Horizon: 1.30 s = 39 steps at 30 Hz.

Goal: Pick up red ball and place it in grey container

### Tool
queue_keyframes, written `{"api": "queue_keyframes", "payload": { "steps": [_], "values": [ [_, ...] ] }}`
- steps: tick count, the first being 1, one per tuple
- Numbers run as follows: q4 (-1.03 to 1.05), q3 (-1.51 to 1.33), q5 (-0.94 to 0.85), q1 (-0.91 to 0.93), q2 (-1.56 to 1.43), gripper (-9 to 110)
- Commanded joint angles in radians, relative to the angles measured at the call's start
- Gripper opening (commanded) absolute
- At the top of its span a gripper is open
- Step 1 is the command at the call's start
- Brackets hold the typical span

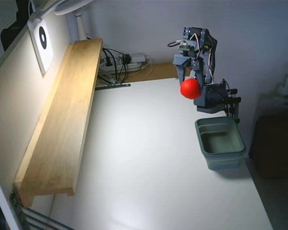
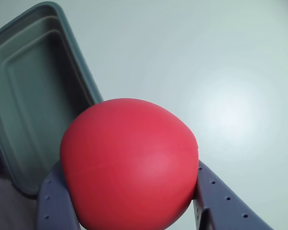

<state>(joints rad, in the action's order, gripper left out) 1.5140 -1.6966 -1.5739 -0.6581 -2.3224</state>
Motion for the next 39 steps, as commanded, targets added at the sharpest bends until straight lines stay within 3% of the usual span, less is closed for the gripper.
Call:
{"api": "queue_keyframes", "payload": {
  "steps": [1, 10, 23, 39],
  "values": [
    [0.005, 0.04, 0.003, -0.06, -0.012, 23],
    [0.005, 0.04, 0.003, -0.307, -0.012, 23],
    [0.002, 0.038, 0.003, -0.309, -0.01, 23],
    [-0.141, 0.079, 0.003, -0.309, 0.174, 23]
  ]
}}
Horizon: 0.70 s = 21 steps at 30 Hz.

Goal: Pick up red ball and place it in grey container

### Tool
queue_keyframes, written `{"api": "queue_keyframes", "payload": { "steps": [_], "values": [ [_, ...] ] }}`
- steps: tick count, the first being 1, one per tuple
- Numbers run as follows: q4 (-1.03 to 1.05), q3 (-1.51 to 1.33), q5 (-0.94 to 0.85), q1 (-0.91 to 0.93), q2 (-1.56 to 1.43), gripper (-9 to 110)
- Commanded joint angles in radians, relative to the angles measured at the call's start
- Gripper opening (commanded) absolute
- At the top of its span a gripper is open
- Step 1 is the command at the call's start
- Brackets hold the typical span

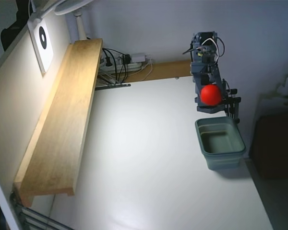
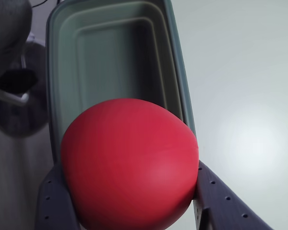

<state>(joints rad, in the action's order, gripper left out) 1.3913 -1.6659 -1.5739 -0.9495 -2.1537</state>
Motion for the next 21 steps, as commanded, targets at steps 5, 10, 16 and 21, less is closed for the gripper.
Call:
{"api": "queue_keyframes", "payload": {
  "steps": [5, 10, 16, 21],
  "values": [
    [-0.059, 0.074, 0.003, -0.017, 0.071, 23],
    [-0.093, 0.105, 0.003, -0.017, 0.136, 23],
    [-0.129, 0.15, 0.003, -0.017, 0.218, 23],
    [-0.156, 0.197, 0.003, -0.017, 0.29, 23]
  ]
}}
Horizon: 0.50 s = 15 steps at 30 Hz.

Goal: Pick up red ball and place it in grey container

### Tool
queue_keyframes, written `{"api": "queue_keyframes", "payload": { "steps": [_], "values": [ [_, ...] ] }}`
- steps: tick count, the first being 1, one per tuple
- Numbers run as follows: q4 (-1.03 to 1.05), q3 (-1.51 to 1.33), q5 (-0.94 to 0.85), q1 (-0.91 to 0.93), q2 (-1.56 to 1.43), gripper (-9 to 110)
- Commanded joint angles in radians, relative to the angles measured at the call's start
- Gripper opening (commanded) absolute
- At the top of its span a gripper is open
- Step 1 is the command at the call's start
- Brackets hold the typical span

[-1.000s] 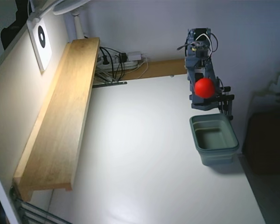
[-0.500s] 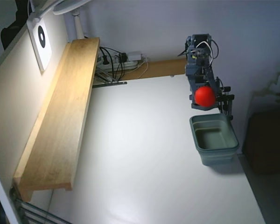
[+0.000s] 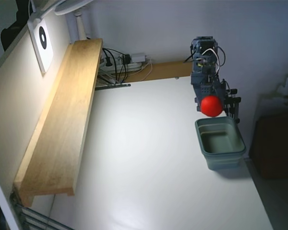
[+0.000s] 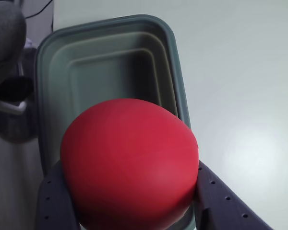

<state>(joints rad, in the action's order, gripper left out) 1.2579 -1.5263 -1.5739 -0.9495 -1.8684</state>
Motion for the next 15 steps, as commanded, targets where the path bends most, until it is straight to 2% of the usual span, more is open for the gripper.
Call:
{"api": "queue_keyframes", "payload": {
  "steps": [1, 4, 5, 15],
  "values": [
    [-0.025, 0.064, 0.003, -0.017, 0.015, 23],
    [-0.036, 0.092, 0.003, -0.017, 0.054, 23],
    [-0.039, 0.1, 0.003, -0.017, 0.066, 38],
    [-0.041, 0.107, 0.003, -0.017, 0.074, 38]
  ]
}}
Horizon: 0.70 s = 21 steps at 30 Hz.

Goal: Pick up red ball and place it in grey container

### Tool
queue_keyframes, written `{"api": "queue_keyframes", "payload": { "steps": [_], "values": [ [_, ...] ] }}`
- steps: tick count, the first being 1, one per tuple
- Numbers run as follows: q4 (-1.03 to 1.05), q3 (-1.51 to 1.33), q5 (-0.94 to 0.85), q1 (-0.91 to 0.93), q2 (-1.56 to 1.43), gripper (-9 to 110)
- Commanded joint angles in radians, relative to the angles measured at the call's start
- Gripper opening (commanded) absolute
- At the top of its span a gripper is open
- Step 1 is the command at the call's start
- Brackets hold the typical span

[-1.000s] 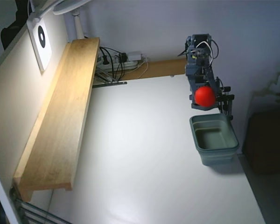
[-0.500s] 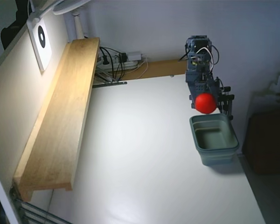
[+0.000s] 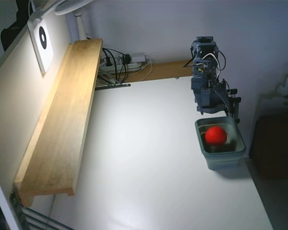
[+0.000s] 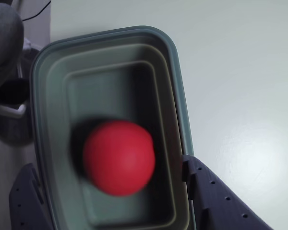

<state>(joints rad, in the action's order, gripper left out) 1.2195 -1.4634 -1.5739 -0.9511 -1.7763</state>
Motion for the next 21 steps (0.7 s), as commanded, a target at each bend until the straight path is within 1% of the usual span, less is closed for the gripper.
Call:
{"api": "queue_keyframes", "payload": {
  "steps": [1, 13, 21],
  "values": [
    [-0.003, 0.044, 0.003, -0.016, -0.018, 38],
    [-0.002, 0.044, 0.003, -0.013, -0.019, 38],
    [0.016, 0.047, 0.003, 0.038, -0.028, 37]
  ]
}}
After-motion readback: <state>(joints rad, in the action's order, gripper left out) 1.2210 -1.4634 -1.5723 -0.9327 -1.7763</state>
